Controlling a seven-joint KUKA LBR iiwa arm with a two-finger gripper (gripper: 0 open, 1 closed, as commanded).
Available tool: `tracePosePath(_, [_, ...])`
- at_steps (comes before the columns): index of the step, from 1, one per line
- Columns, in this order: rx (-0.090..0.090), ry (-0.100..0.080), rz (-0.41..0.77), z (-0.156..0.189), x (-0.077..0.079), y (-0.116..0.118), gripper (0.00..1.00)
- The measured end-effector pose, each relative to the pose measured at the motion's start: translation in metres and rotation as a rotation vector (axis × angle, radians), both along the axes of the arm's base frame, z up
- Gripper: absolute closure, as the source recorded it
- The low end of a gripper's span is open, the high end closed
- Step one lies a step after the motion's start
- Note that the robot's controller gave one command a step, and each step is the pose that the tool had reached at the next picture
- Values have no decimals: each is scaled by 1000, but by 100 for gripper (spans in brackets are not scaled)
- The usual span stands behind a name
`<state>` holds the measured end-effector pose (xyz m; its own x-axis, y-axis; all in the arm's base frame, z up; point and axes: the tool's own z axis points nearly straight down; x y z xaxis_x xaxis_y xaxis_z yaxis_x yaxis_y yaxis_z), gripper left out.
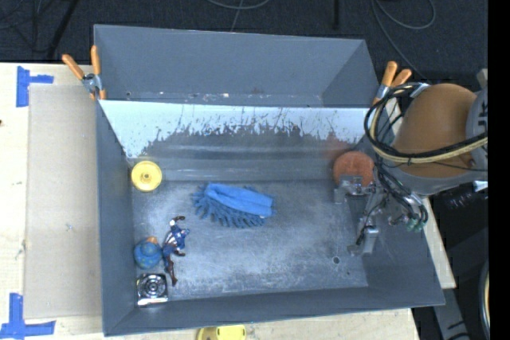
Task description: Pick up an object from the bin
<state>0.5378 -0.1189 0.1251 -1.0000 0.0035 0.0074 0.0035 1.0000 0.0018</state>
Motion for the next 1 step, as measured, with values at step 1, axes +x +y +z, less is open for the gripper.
tracePosePath(1, [-2,-6,3,4,2,0,0])
